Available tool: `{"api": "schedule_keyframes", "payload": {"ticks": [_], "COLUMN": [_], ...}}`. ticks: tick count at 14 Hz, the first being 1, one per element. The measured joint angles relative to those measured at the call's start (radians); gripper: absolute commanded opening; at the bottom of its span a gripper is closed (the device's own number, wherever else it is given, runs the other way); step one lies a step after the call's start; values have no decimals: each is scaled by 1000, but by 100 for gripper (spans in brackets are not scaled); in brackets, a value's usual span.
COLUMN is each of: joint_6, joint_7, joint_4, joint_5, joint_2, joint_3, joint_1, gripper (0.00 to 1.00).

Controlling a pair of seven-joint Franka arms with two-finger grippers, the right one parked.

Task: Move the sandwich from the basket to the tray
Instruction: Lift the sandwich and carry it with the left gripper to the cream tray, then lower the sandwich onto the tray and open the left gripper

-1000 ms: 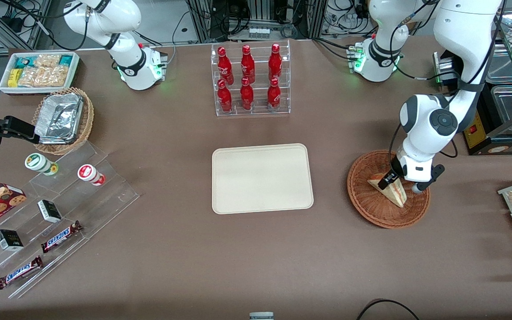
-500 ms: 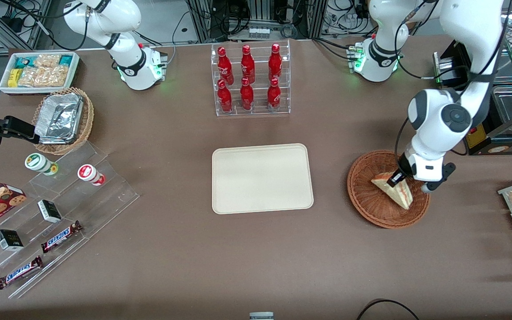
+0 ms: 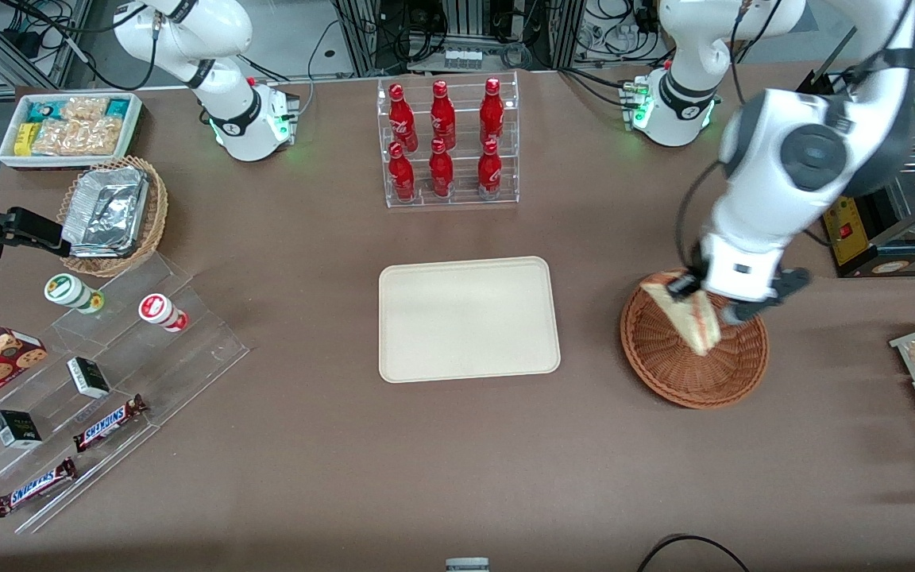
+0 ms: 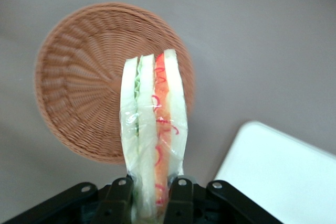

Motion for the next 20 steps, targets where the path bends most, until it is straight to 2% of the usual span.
{"api": "schedule_keyframes", "payload": {"ticks": [5,10,15,20], "joint_6": [3,12,149,167], "joint_7": [-13,-54,-60,-94], "joint_4": [72,274,363,411], "joint_5": [5,7,16,93], "joint_2": [97,336,520,610], "joint_3": [-11,-10,-9,-8], "joint_1": [-227,-386,-463,-482], "gripper": [0,0,0,0]}}
